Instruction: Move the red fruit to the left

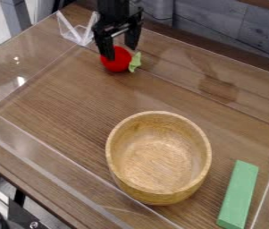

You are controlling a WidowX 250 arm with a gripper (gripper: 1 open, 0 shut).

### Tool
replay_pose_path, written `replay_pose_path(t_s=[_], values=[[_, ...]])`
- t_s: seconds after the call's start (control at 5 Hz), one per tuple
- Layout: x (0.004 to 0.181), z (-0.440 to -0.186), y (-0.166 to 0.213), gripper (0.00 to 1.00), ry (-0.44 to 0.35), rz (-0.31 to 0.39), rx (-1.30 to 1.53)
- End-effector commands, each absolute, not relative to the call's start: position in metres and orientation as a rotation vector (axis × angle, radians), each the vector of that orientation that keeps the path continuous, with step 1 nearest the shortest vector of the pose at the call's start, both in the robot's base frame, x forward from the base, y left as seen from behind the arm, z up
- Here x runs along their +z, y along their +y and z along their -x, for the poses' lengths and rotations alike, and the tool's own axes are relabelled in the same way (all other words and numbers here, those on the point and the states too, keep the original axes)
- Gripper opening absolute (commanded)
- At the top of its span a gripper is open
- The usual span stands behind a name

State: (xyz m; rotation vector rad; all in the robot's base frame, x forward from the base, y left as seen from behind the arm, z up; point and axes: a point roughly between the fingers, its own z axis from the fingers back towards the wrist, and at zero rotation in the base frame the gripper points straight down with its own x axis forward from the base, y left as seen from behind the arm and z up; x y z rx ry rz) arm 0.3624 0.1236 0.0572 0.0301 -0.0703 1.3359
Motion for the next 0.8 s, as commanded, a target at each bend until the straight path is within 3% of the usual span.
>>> replay_pose_path(t_s=[0.0,0.2,0.4,0.6], values=[[0.062,-0.366,0.121,1.0,-0.118,-0.042,1.324],[0.058,-0.367,0.12,0.0,-0.118,-0.046,1.325],[0.068,-0.366,0.12,0.0,-0.106,-0.029,1.315],[0.091,-0.365,0.123,0.0,-0.094,0.012,1.301]])
